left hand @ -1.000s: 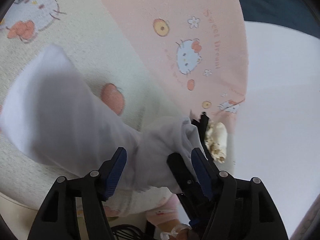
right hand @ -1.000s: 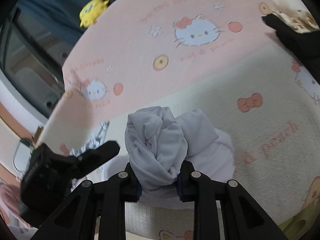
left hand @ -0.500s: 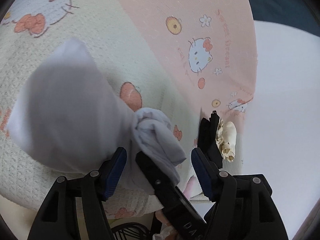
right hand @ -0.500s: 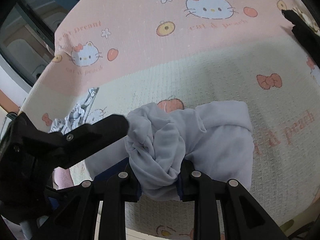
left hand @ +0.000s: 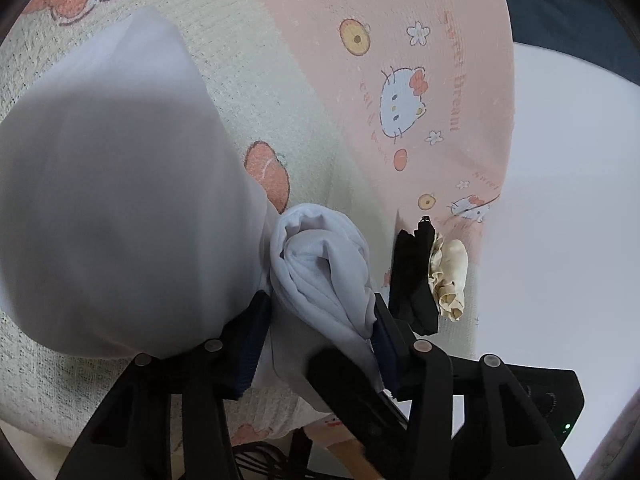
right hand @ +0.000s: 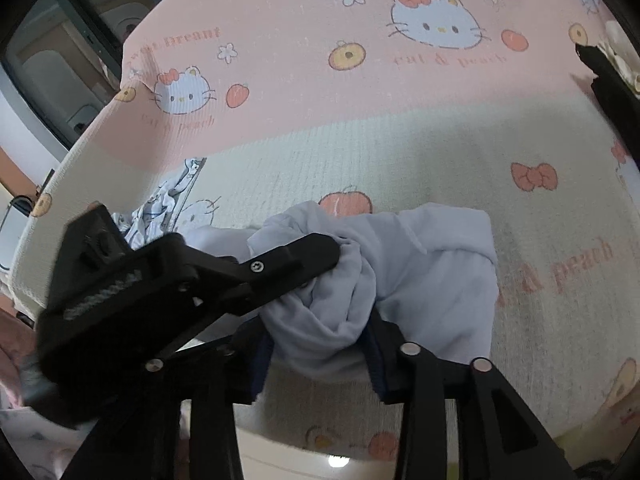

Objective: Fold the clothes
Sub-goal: 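Tuck the rolled shirt end with the right gripper while the left gripper approaches, then grasp the white shirt bundle with the left gripper while the right gripper holds its end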

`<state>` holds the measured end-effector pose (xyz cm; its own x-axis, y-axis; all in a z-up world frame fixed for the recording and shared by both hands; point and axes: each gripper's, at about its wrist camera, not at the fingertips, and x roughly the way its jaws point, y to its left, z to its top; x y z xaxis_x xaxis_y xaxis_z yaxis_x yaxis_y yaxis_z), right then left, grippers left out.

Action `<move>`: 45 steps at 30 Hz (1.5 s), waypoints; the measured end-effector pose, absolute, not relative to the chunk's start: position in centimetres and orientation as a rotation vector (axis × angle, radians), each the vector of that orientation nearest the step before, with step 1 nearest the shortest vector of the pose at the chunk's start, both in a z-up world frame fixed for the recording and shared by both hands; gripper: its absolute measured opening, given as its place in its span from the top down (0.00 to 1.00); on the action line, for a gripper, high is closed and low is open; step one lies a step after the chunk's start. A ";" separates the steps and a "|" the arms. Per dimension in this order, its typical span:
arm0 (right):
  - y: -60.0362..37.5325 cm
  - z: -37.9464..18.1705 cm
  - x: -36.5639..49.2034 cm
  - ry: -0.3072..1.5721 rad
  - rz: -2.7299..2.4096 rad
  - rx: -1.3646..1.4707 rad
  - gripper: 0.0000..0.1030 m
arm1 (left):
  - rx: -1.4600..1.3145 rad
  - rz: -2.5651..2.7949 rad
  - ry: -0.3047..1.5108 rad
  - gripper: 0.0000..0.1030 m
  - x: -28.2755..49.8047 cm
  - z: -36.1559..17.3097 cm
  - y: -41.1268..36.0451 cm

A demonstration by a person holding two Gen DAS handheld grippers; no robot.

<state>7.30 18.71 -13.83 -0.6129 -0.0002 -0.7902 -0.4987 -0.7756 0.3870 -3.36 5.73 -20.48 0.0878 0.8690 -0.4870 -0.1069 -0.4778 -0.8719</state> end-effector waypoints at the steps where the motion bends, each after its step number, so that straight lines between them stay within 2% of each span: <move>1: 18.8 -13.5 7.7 0.877 2.435 -1.192 0.53 | -1.551 1.518 -0.774 0.56 -3.4 -20.4 5.7; 6: 19.4 -12.4 9.5 0.882 2.405 -1.169 0.44 | -1.544 1.543 -0.747 0.56 -3.3 -20.1 5.7; 9: 20.7 -11.9 11.4 0.878 2.365 -1.116 0.43 | -1.544 1.535 -0.755 0.56 -3.3 -20.2 5.5; 10: 21.3 -12.0 12.2 0.903 2.350 -1.080 0.39 | -1.543 1.534 -0.760 0.56 -3.2 -20.2 5.4; 15: 24.9 -14.5 15.9 1.247 2.279 -0.843 0.36 | -1.470 1.614 -0.738 0.56 -2.7 -18.9 4.2; 20: 26.6 -18.8 17.7 1.694 2.161 -0.562 0.36 | -1.350 1.709 -0.604 0.55 -2.1 -16.5 3.6; 22: 26.8 -20.3 17.7 1.799 2.099 -0.504 0.36 | -1.337 1.733 -0.580 0.51 -2.0 -16.3 3.5; 24: 26.6 -20.8 17.0 1.776 2.079 -0.533 0.36 | -1.306 1.724 -0.568 0.47 -1.9 -15.9 3.2; 25: 26.5 -20.8 16.6 1.729 2.072 -0.568 0.40 | -1.291 1.720 -0.562 0.44 -1.8 -15.7 3.1; 28: 26.1 -20.8 15.5 1.648 2.064 -0.618 0.45 | -1.247 1.712 -0.540 0.27 -1.5 -15.2 2.8; 33: 26.2 -20.8 15.1 1.658 2.079 -0.581 0.45 | -1.288 1.712 -0.487 0.27 -1.3 -15.6 4.1; 39: 27.1 -21.1 15.6 1.676 2.064 -0.542 0.45 | -1.335 1.748 -0.320 0.27 -0.2 -16.6 6.6; 45: 27.9 -21.5 14.8 1.623 2.078 -0.564 0.45 | -1.299 1.813 -0.372 0.27 -0.3 -16.9 6.9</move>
<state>14.84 27.95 -21.48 -0.8193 0.0922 -0.5659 -0.5714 -0.2129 0.7925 -0.25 6.92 -16.86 -0.0966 0.7726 -0.6275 -0.4635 -0.5928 -0.6585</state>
